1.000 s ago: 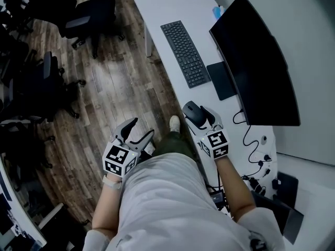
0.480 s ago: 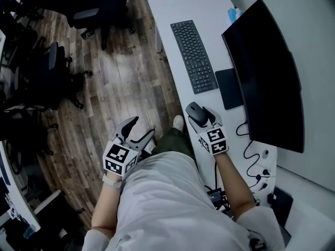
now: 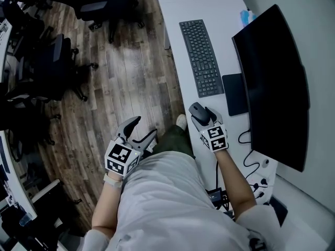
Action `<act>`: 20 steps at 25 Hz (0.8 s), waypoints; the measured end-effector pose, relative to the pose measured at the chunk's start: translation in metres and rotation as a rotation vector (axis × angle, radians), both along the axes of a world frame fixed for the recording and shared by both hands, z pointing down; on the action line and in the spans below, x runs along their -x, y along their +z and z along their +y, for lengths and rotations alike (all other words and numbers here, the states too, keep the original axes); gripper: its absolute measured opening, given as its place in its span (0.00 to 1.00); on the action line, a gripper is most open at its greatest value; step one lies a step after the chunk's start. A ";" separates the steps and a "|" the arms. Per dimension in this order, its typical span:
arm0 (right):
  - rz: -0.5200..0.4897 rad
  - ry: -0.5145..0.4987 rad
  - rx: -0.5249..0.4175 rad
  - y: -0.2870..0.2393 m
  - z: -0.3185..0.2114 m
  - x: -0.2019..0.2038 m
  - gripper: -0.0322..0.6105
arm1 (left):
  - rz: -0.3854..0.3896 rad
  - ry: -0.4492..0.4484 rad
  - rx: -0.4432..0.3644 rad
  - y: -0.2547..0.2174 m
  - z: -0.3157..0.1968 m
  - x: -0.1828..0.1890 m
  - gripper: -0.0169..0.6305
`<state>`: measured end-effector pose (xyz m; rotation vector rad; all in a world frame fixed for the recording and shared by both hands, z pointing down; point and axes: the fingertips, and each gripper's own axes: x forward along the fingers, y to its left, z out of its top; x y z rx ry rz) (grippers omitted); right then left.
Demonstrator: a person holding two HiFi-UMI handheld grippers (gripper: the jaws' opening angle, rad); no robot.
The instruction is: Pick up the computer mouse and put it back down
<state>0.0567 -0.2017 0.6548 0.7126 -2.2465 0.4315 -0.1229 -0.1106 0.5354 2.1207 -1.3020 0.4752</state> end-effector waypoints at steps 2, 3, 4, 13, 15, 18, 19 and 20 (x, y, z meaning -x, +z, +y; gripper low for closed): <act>0.009 -0.005 0.010 0.006 -0.002 -0.001 0.51 | -0.002 -0.008 0.009 0.001 0.000 0.000 0.48; 0.013 -0.008 0.016 0.009 -0.003 -0.001 0.51 | -0.002 -0.014 0.013 0.001 0.000 0.000 0.48; 0.016 -0.012 0.021 0.012 -0.004 -0.002 0.51 | -0.003 -0.019 0.016 0.002 0.000 0.000 0.48; 0.038 -0.047 0.052 0.036 -0.008 -0.001 0.51 | -0.010 -0.061 0.039 0.009 0.002 0.003 0.48; 0.042 -0.051 0.059 0.040 -0.009 0.000 0.51 | -0.012 -0.071 0.043 0.011 0.003 0.003 0.48; 0.056 -0.059 0.062 0.046 -0.009 -0.002 0.51 | -0.014 -0.086 0.047 0.012 0.005 0.004 0.48; 0.061 -0.063 0.061 0.048 -0.010 -0.002 0.51 | -0.015 -0.091 0.050 0.012 0.005 0.004 0.48; 0.066 -0.069 0.060 0.049 -0.011 -0.001 0.51 | -0.015 -0.097 0.053 0.013 0.005 0.005 0.48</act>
